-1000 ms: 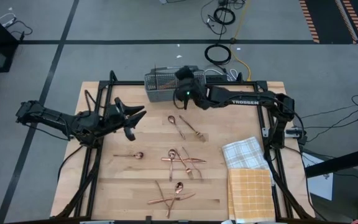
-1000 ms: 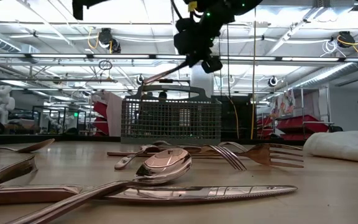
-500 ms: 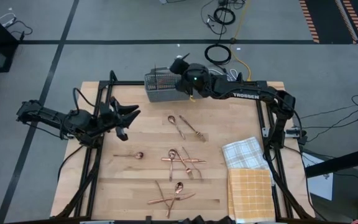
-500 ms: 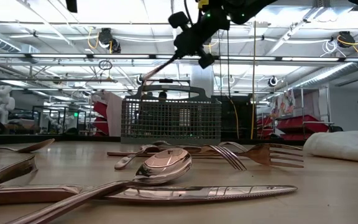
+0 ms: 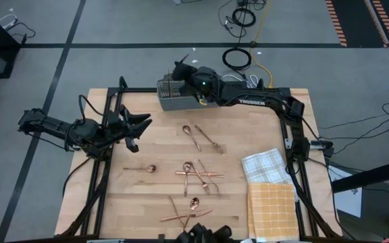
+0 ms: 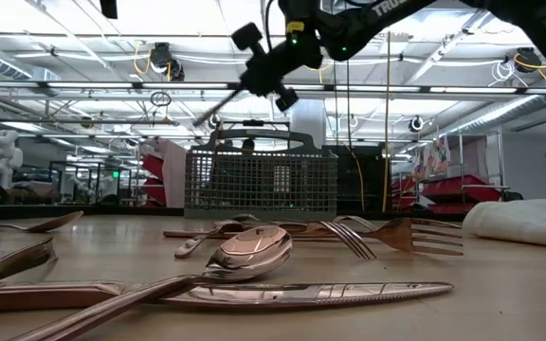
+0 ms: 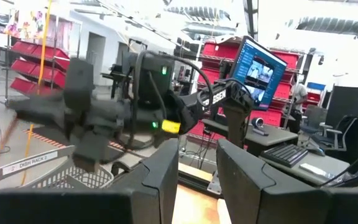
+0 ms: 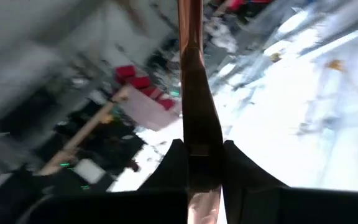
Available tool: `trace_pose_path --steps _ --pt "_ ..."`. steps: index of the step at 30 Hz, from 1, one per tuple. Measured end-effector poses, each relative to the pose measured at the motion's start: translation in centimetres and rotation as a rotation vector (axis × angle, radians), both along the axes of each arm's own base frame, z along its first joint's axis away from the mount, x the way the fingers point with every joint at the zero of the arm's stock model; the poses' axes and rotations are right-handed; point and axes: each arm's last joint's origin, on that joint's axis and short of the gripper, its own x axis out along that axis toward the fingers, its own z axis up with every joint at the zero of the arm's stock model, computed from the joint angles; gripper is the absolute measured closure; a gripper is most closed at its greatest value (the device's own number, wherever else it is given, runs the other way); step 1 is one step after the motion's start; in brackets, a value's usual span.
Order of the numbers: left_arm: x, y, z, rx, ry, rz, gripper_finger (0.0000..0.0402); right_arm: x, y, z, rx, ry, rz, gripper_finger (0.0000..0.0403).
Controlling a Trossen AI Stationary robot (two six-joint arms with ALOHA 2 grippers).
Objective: Sort silverware
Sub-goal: Put the top bronze knife into the gray silverware rack
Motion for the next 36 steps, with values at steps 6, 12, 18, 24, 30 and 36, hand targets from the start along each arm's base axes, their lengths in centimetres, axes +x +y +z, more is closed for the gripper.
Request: trace_pose_path --steps 6,12,18,24,30,36 --pt "0.0 0.0 -0.1 0.003 0.007 0.000 0.0288 0.9 -0.9 -0.1 -0.132 0.098 -0.013 0.0387" --pt "0.1 0.0 -0.3 0.010 0.032 0.000 0.0288 1.1 -0.6 -0.6 -0.185 0.238 0.069 0.0387" --pt "0.0 0.0 -0.3 0.010 0.031 0.000 0.0288 1.2 -0.3 -0.6 -0.246 0.289 0.107 0.0387" --pt "0.1 0.0 -0.6 0.020 0.062 0.000 0.0288 1.4 -0.2 -1.4 -0.220 0.350 0.145 0.0387" --pt "0.1 0.0 -0.8 0.029 0.086 0.001 0.0288 2.3 -0.2 -3.5 -0.208 0.378 0.157 0.0387" --pt "0.2 -0.1 -1.0 0.040 0.111 0.001 0.0288 2.8 -0.4 -5.3 -0.191 0.409 0.162 0.0387"
